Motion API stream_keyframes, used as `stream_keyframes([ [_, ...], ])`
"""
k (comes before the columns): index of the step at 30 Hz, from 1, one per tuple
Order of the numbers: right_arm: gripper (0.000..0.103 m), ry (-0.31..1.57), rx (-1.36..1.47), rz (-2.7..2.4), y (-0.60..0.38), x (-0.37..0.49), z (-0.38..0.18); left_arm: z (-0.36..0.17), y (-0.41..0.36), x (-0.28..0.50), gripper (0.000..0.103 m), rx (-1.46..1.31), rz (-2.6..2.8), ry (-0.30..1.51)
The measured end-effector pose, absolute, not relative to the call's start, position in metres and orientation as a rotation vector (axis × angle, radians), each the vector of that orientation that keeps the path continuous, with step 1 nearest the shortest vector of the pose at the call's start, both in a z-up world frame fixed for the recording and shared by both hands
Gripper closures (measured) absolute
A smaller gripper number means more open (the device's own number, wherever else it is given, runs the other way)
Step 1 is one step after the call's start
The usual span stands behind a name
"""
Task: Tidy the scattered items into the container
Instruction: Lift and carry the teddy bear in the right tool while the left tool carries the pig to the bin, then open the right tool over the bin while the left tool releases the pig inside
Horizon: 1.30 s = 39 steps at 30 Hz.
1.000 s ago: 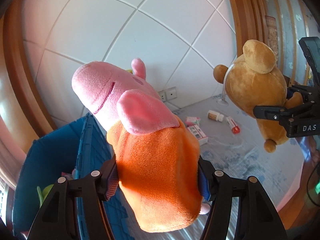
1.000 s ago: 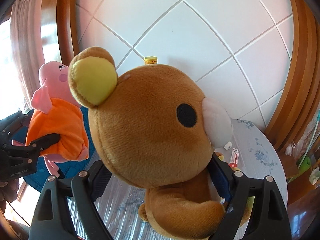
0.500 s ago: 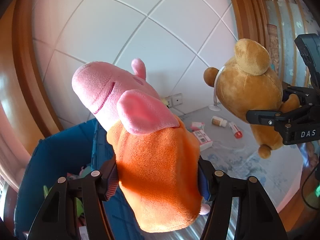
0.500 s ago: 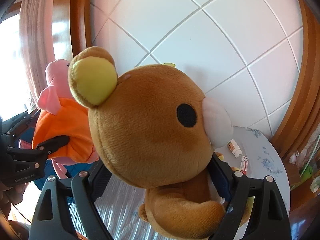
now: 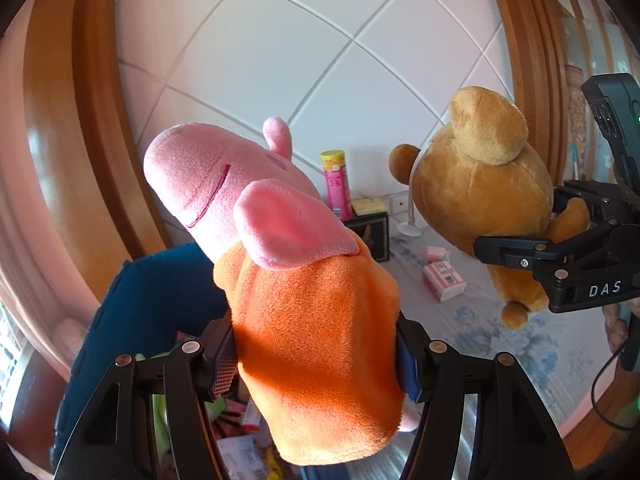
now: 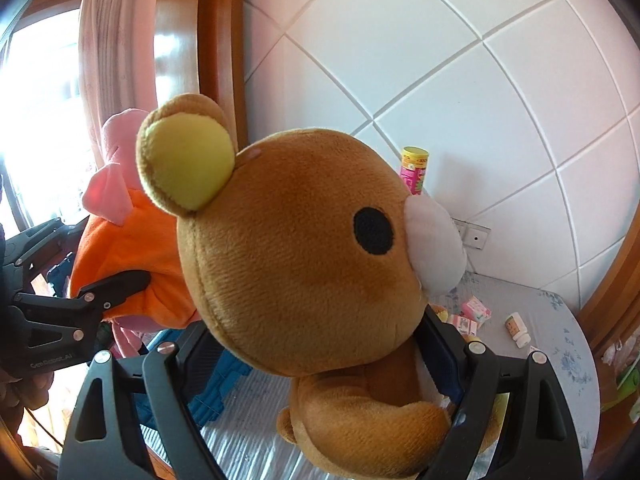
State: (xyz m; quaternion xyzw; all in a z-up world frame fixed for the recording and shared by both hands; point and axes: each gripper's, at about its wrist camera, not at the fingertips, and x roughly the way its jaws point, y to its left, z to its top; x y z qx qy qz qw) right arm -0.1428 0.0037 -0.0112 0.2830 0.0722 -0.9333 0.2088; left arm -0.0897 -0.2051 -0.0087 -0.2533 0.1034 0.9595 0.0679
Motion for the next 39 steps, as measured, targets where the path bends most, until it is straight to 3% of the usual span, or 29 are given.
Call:
stream_keyframes([
  [22, 0.017, 0.285, 0.660, -2.304, -0.203, -0.178, 0.004, -0.025, -0.343, -0.103, 0.040, -0.959, 3.112, 0.254],
  [39, 0.017, 0.270, 0.657, -2.200, -0.256, -0.200, -0.006, -0.031, -0.390, -0.103, 0.039, -1.036, 3.200, 0.248],
])
